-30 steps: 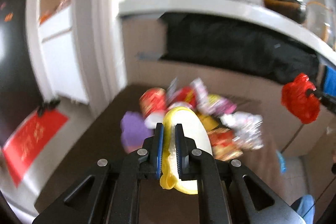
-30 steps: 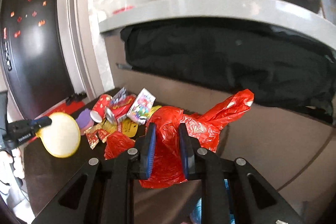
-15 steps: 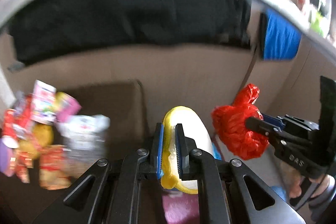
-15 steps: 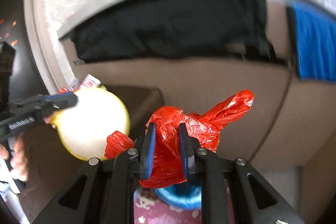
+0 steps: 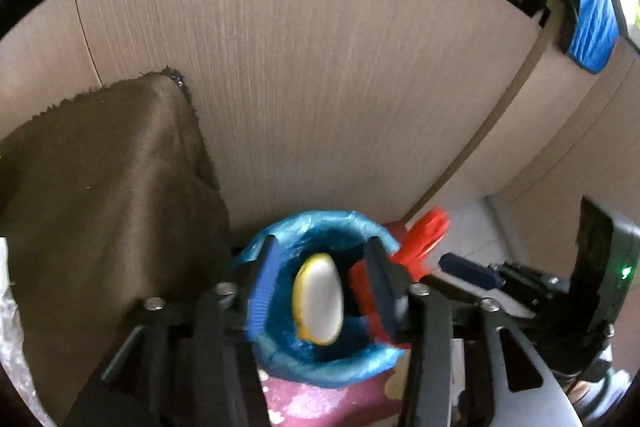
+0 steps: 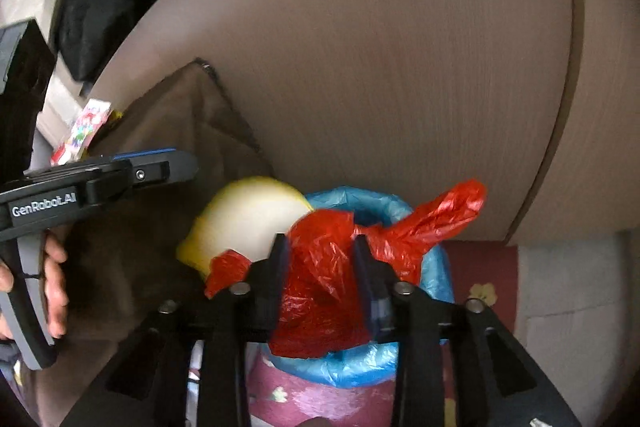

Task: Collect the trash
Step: 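Carry both items over the blue bin and open both tools, then grasp the clear plastic wrapper with the right tool while the left tool grasps the red snack packet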

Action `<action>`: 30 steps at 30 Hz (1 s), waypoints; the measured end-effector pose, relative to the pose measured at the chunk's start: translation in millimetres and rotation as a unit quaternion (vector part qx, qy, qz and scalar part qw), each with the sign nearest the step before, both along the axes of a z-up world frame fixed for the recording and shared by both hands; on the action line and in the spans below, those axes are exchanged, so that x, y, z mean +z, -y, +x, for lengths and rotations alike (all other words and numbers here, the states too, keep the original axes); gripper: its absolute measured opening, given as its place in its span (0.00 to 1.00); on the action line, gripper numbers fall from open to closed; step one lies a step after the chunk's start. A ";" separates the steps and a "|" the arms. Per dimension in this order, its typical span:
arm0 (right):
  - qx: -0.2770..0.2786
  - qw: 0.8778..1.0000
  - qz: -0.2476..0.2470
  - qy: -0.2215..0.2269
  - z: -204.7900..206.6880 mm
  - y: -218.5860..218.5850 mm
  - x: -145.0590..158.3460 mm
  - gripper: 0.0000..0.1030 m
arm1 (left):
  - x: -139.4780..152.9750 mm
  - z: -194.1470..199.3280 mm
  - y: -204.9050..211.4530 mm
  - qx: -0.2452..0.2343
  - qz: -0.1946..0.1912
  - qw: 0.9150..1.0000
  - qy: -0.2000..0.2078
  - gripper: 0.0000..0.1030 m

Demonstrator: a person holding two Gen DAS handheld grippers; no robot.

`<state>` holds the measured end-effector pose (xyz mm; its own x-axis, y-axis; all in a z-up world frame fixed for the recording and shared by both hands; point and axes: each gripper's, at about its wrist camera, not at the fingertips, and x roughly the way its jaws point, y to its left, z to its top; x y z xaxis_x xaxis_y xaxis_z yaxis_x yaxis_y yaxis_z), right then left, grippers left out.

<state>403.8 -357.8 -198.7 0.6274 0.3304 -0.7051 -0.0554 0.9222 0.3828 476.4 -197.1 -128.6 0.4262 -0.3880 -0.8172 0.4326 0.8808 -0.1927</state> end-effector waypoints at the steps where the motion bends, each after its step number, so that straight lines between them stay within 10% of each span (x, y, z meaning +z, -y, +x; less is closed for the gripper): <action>1: -0.003 1.000 0.013 0.004 -0.6 1.2 -2.1 0.36 | 0.9 0.2 -0.3 0.002 -0.006 1.000 -0.004 0.46; 9: -0.015 1.000 -0.012 0.003 -4.1 -4.0 12.8 0.37 | 46.5 -9.7 -32.2 0.020 -0.053 0.998 0.022 0.46; 18: 0.063 0.995 -0.031 0.070 -11.7 -99.7 108.1 0.37 | 119.0 -53.5 -152.7 0.084 -0.052 0.989 0.110 0.46; 30: 0.147 0.989 -0.002 -0.001 40.0 -254.3 103.2 0.37 | 88.7 -102.9 -338.1 0.222 -0.040 0.969 0.099 0.46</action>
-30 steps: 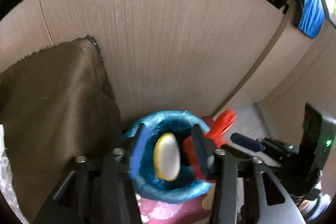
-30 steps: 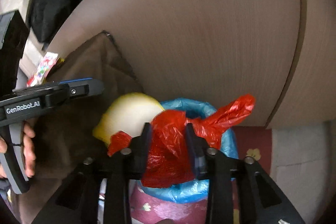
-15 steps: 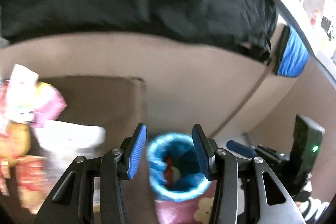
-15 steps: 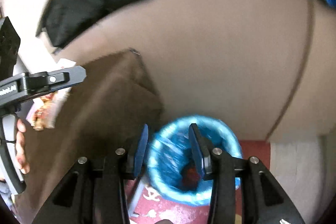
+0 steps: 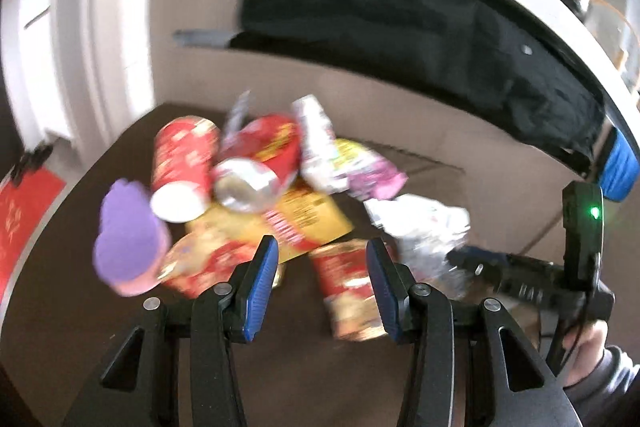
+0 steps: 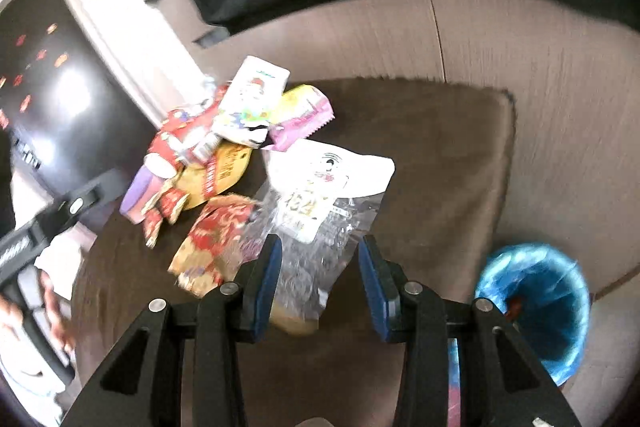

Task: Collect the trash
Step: 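Grasp the clear plastic wrapper with the right tool while the left tool grasps the red snack packet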

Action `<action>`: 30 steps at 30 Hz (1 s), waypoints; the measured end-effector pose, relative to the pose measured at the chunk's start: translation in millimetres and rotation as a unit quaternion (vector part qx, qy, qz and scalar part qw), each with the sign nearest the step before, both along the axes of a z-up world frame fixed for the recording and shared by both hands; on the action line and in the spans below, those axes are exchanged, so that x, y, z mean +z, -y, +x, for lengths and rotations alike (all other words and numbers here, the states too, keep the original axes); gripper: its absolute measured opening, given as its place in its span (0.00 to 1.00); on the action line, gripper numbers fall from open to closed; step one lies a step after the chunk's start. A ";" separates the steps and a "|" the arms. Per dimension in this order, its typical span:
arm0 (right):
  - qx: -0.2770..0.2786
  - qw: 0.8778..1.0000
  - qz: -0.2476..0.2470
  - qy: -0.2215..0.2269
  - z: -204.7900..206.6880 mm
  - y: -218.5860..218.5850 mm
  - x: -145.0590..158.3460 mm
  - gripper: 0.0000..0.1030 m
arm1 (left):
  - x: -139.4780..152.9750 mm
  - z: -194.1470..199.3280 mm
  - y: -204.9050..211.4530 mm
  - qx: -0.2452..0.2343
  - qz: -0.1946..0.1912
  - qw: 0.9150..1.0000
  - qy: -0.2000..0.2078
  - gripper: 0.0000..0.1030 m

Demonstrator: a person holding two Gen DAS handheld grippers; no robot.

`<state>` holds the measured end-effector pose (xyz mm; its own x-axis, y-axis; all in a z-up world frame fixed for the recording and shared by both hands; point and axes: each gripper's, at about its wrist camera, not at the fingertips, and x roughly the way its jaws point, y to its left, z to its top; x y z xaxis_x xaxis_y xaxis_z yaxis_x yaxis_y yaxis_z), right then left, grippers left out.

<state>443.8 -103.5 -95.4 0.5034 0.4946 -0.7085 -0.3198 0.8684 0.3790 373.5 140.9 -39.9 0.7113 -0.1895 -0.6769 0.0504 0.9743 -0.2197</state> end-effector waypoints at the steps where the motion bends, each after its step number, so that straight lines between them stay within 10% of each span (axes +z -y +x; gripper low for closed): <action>1: -0.013 1.000 0.003 -0.005 2.5 2.5 -4.3 0.37 | -5.5 -3.1 -8.6 0.001 -0.005 1.000 -0.005 0.46; 7: -0.058 0.998 0.012 0.001 17.8 3.2 -6.3 0.37 | -34.0 -10.1 -12.2 -0.017 -0.031 0.999 -0.029 0.46; 10: -0.015 0.999 0.046 -0.015 24.8 -1.8 -9.3 0.12 | -41.4 -8.3 1.2 -0.033 -0.035 0.998 -0.037 0.46; 17: 0.000 0.997 0.024 0.076 -7.9 8.2 34.0 0.03 | -49.2 7.0 33.0 -0.039 -0.055 0.996 -0.054 0.46; 30: -0.039 0.992 0.003 0.120 -58.6 77.1 63.1 0.03 | -67.3 37.5 73.4 0.062 0.042 0.996 -0.052 0.32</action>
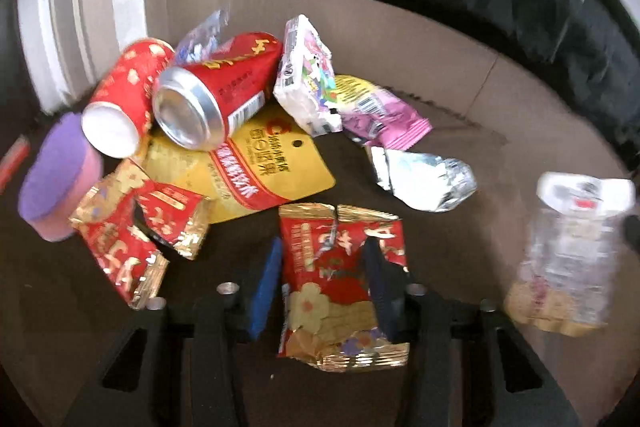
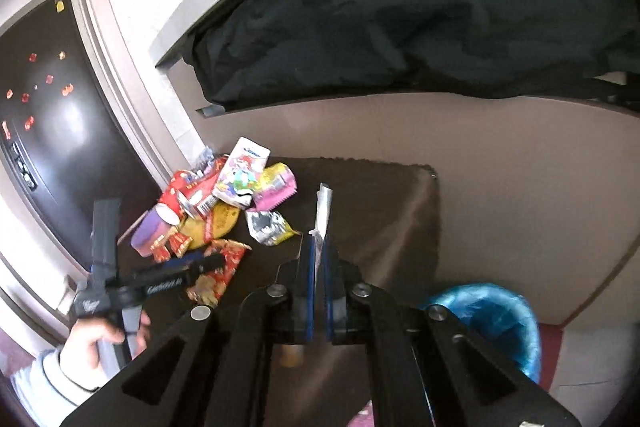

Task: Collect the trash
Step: 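Grasp the clear plastic wrapper with the right tool while the left tool grasps the red snack packet, then carry both items over the blue bin and open both tools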

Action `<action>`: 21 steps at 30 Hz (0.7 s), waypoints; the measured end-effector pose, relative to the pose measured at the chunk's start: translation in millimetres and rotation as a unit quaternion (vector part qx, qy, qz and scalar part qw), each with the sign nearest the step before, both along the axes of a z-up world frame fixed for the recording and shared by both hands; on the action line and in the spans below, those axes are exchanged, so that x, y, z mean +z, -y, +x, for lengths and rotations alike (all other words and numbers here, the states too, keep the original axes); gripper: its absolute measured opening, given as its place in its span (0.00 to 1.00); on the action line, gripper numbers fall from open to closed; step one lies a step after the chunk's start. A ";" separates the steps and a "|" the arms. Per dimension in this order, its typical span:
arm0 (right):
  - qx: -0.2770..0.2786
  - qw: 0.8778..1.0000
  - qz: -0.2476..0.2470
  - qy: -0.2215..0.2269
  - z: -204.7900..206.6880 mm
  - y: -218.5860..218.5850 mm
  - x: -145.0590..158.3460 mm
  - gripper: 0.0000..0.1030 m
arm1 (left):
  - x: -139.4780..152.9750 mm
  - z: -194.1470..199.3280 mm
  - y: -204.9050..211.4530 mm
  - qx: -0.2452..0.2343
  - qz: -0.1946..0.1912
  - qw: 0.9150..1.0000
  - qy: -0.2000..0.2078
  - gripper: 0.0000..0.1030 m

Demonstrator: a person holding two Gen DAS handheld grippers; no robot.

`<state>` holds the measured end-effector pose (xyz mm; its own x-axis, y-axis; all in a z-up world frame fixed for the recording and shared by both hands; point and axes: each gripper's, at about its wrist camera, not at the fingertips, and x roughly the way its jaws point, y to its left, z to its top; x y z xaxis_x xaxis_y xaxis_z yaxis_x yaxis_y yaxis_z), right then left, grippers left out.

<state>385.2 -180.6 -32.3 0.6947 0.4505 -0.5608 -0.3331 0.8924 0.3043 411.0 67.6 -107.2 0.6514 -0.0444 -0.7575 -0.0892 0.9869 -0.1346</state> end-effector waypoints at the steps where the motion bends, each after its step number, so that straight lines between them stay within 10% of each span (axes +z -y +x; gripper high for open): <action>1: 0.000 1.000 0.000 0.000 -3.1 3.0 -1.2 0.03 | 0.7 -0.5 2.2 0.000 0.008 1.000 0.001 0.18; 21: 0.085 0.988 0.105 -0.078 26.7 -45.5 -46.8 0.26 | 33.1 -34.9 -10.8 -0.044 0.031 0.997 0.059 0.14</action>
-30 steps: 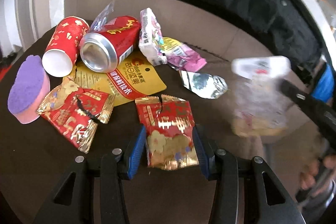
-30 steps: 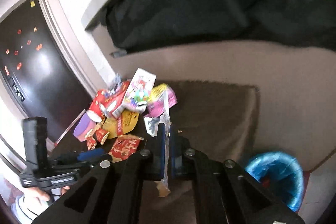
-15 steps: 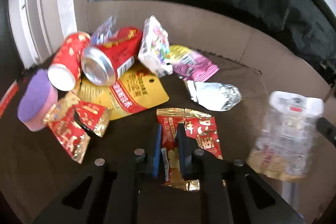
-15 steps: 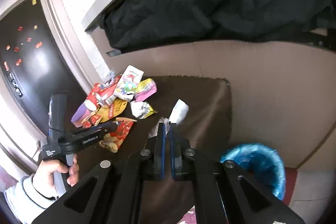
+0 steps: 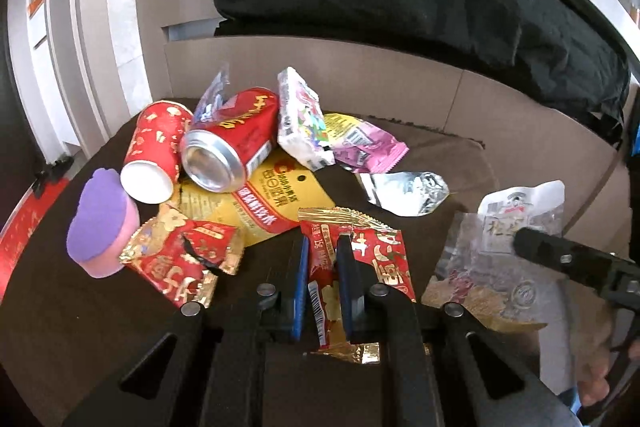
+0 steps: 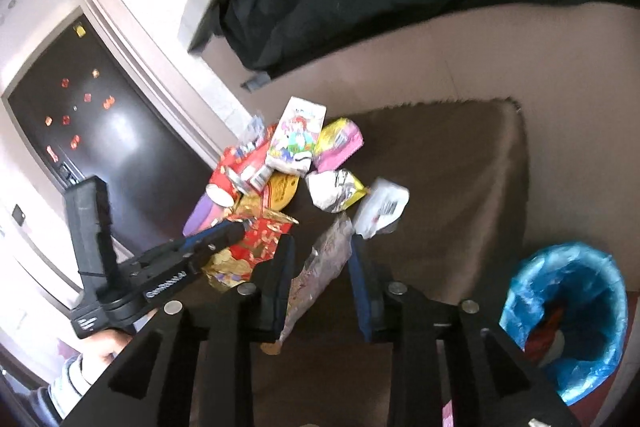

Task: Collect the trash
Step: 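Carry both items over the blue bin and open both tools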

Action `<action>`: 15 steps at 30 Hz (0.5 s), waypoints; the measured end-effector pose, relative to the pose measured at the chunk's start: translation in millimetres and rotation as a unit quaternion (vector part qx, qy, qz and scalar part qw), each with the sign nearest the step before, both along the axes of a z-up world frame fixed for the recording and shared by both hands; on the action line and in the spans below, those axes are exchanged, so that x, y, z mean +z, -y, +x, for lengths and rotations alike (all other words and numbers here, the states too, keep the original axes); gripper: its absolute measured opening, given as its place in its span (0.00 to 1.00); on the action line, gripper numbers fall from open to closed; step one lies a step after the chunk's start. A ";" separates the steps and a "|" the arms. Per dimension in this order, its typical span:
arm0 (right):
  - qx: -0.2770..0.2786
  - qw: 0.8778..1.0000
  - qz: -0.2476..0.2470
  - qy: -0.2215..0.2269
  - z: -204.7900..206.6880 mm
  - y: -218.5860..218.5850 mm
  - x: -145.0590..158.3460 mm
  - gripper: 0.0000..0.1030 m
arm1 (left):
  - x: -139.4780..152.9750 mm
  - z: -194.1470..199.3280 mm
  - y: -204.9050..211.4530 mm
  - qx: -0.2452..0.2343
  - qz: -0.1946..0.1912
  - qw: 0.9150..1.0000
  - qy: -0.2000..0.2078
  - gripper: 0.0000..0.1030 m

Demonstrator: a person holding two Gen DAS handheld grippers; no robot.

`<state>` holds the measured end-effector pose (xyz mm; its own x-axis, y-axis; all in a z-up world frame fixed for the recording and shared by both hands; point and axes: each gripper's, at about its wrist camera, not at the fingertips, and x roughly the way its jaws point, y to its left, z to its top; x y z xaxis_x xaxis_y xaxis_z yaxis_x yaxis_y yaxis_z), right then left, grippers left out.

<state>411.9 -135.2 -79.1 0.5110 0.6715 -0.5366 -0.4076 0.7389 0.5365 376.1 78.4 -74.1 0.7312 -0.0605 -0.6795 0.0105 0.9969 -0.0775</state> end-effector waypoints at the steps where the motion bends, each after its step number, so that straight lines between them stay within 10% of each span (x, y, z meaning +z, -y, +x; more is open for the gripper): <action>1: 0.002 1.000 -0.010 -0.008 4.8 -7.6 -3.8 0.26 | 0.0 -0.7 -1.7 0.001 0.002 1.000 0.001 0.14; 5: 0.007 0.999 -0.047 -0.010 12.6 -23.7 -9.8 0.07 | 4.3 -5.1 -6.1 -0.002 -0.005 1.000 0.006 0.14; 15: -0.063 0.991 -0.085 0.078 -15.2 37.0 54.0 0.04 | 60.6 -15.5 46.6 -0.051 -0.005 0.997 0.063 0.14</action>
<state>396.7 -172.2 -25.1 0.6707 0.5036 -0.5446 -0.3745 0.8636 0.3375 360.7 31.8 -13.5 0.8008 -0.1454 -0.5809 0.1219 0.9893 -0.0796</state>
